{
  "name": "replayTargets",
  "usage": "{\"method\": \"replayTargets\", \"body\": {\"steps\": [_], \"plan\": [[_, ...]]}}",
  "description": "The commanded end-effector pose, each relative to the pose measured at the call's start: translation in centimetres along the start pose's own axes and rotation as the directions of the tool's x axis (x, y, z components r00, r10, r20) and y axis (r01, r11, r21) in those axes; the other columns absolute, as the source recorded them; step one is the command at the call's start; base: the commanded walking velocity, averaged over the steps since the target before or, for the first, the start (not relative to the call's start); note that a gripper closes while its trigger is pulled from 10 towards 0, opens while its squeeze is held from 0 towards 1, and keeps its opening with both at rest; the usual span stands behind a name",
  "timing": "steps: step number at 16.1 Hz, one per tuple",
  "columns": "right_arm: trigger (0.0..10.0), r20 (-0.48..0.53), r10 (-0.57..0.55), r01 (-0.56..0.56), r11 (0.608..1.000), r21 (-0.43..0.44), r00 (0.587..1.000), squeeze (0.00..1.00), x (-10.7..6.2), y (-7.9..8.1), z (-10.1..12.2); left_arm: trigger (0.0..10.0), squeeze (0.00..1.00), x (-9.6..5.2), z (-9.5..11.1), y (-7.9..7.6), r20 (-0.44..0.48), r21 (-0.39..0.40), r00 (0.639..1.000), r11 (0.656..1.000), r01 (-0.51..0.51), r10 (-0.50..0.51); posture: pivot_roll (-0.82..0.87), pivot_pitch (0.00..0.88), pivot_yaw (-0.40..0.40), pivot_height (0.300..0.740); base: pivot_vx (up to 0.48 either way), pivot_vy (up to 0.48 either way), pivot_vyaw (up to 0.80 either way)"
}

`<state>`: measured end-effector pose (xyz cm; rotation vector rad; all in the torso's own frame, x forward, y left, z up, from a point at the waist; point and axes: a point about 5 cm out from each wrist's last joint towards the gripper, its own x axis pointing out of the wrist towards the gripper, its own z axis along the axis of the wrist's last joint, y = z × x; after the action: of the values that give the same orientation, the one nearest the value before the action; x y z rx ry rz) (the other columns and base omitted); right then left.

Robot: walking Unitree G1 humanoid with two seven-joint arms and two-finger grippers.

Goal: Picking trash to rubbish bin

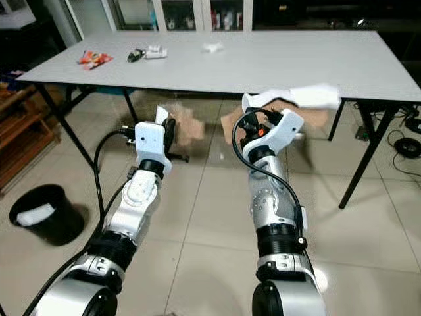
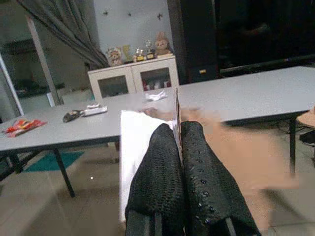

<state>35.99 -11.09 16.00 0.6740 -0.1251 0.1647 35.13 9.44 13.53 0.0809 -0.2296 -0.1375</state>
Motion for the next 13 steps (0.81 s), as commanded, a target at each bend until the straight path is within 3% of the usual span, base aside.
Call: {"method": "replayTargets", "body": {"steps": [1,8,12,13], "plan": [[10.0,-0.001,0.022,-0.022,1.0,0.015,1.0,0.0,0.18,0.8,-0.13,10.0,0.0,0.16,0.05,0.81,-0.007,0.002,1.0,1.0,-0.017,0.017,0.04,0.0,0.083,0.74,0.0,0.48,0.0],[10.0,0.002,0.012,-0.012,1.0,0.004,1.0,0.0,-0.08,0.58,-0.08,10.0,0.0,-0.04,-0.06,0.12,-0.016,-0.008,1.0,1.0,0.009,-0.009,0.03,0.0,0.088,0.74,0.0,0.48,0.0],[10.0,-0.009,0.015,-0.015,1.0,0.024,1.0,0.0,-0.11,0.82,-0.41,10.0,0.0,-0.18,-0.18,0.53,-0.021,-0.005,1.0,1.0,0.0,0.0,0.04,0.0,0.091,0.74,0.0,0.48,0.0],[10.0,-0.009,0.021,-0.021,0.999,0.025,1.0,0.0,-0.12,0.93,-0.39,10.0,0.0,-0.21,-0.24,0.54,-0.023,-0.003,1.0,1.0,0.001,-0.001,0.03,0.0,0.095,0.74,0.0,0.48,-0.8]]}}
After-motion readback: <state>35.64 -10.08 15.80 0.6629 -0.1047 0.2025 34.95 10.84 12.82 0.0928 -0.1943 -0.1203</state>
